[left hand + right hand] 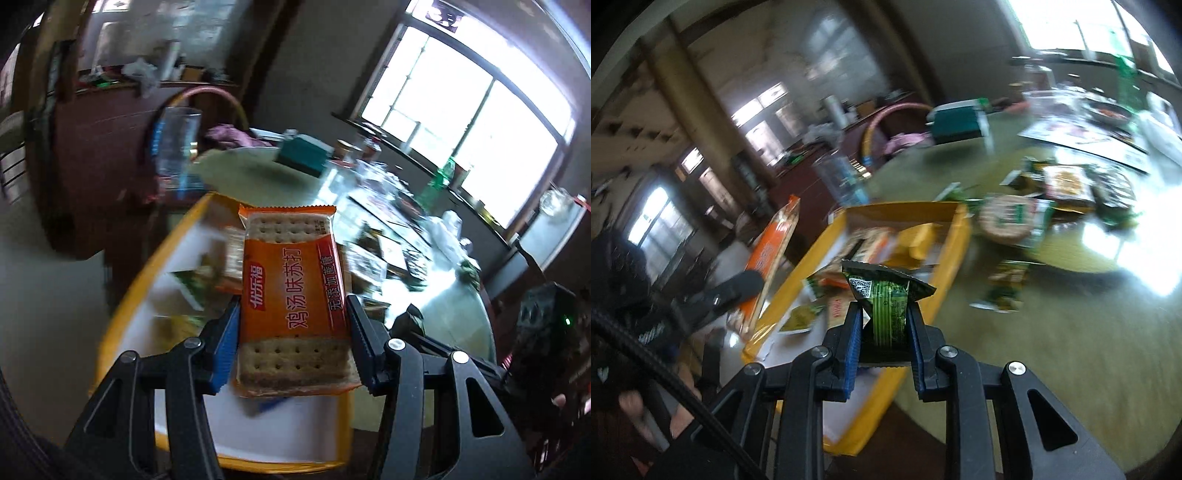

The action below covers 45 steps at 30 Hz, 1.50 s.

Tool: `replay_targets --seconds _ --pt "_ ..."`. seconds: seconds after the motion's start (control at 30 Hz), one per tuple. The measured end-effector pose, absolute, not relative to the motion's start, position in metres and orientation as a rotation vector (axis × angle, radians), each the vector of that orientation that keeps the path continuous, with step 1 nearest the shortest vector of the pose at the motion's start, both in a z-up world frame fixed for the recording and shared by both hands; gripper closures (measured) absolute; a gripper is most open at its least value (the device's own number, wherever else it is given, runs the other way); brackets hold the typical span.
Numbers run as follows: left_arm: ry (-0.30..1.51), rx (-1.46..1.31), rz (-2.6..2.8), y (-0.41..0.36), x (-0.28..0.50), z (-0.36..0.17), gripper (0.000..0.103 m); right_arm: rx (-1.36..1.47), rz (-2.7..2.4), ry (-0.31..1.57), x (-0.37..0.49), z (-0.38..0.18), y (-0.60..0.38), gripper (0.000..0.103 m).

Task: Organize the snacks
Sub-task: 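Carry the orange cracker pack and green bag over the yellow tray with both tools, then open both tools to drop the snacks into the tray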

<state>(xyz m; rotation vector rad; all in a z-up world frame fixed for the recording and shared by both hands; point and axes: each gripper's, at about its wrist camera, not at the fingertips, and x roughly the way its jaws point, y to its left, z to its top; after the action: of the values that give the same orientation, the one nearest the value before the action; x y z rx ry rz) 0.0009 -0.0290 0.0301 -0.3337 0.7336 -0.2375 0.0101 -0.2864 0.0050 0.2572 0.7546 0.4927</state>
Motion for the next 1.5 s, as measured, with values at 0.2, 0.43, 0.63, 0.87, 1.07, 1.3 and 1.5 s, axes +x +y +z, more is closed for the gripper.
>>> replay_targets --seconds 0.2,0.43,0.63,0.87,1.07,1.3,1.5 --pt "0.780 -0.285 -0.248 -0.020 -0.008 0.014 0.048 0.216 0.568 0.816 0.019 -0.015 -0.247 0.080" --pt "0.887 -0.219 -0.222 -0.027 -0.014 -0.025 0.049 0.164 0.568 0.907 0.033 -0.042 -0.222 0.080" --pt "0.959 -0.159 -0.191 -0.031 -0.005 -0.042 0.049 0.111 0.568 0.930 0.036 -0.050 -0.211 0.080" --pt "0.970 -0.225 -0.180 -0.020 0.001 -0.046 0.047 0.085 0.570 0.914 0.032 -0.050 -0.209 0.078" --pt "0.852 -0.232 -0.178 -0.025 -0.007 -0.022 0.034 0.151 0.591 0.903 0.032 -0.047 -0.221 0.056" --pt "0.809 -0.236 -0.254 -0.060 0.000 -0.003 0.032 0.288 0.563 0.818 0.020 -0.031 -0.271 0.046" --pt "0.803 -0.212 -0.353 -0.106 0.002 0.012 0.031 0.364 0.474 0.757 0.006 -0.018 -0.328 0.043"
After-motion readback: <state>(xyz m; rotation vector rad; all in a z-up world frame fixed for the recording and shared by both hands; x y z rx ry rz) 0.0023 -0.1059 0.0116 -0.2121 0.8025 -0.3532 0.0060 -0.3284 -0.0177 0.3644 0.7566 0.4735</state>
